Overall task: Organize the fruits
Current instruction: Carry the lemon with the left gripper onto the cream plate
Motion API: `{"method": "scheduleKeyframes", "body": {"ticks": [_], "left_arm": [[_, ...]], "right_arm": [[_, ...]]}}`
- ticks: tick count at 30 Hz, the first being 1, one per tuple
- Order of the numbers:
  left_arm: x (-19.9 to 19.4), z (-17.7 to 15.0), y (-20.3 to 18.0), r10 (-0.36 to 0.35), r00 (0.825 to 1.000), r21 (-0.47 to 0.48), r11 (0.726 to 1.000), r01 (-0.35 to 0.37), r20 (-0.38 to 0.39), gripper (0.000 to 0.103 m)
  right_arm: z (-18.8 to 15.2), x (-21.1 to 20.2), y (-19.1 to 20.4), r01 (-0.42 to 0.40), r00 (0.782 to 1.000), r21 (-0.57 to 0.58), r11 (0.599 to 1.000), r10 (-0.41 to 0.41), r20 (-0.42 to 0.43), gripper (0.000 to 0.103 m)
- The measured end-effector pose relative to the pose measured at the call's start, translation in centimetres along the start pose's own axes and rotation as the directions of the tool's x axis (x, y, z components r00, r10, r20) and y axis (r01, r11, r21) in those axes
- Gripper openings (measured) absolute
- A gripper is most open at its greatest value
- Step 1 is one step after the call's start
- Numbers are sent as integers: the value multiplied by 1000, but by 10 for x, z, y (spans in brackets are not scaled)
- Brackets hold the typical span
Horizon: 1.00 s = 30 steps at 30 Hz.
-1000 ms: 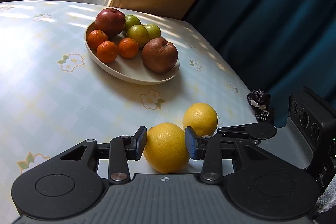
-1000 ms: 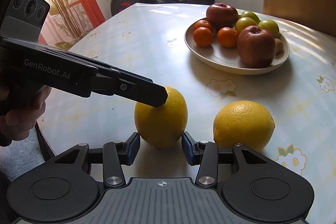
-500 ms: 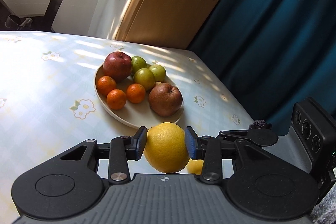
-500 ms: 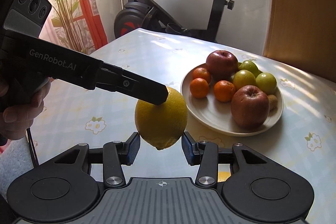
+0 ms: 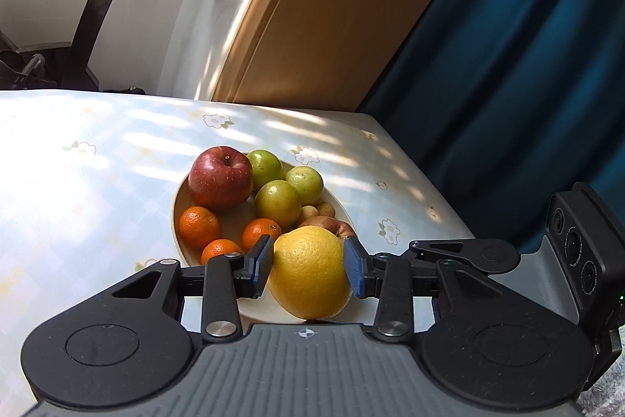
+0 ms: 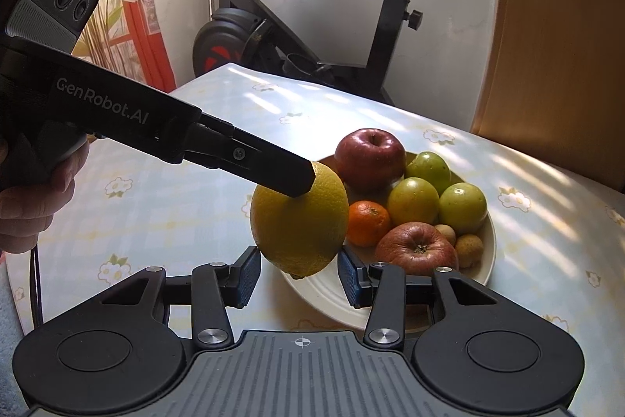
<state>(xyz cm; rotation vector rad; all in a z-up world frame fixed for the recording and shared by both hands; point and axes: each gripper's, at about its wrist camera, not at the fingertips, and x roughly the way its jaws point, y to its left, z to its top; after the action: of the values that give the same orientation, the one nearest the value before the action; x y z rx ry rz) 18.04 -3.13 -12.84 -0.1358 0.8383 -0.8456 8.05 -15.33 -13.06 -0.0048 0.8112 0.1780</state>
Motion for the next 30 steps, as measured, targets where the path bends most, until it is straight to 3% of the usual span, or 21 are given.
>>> {"method": "scheduleKeyframes", "body": {"ticks": [17,21,30], "left_arm": [[36,-1,22,0,998,-51,999,-3,-69,42],[42,-1,21,32,995,-45,998,-37,-95,36],[30,-2,20,74,996,-59,995,-77,-54,36]], "right_arm": [[-14,30,-22,-25,997,97,995,31,-68,40],[-14,31,-24,-27,997,116,993,35,-71,42],[-17,23,-22,15,998,120,993,-7,-63,41]]}}
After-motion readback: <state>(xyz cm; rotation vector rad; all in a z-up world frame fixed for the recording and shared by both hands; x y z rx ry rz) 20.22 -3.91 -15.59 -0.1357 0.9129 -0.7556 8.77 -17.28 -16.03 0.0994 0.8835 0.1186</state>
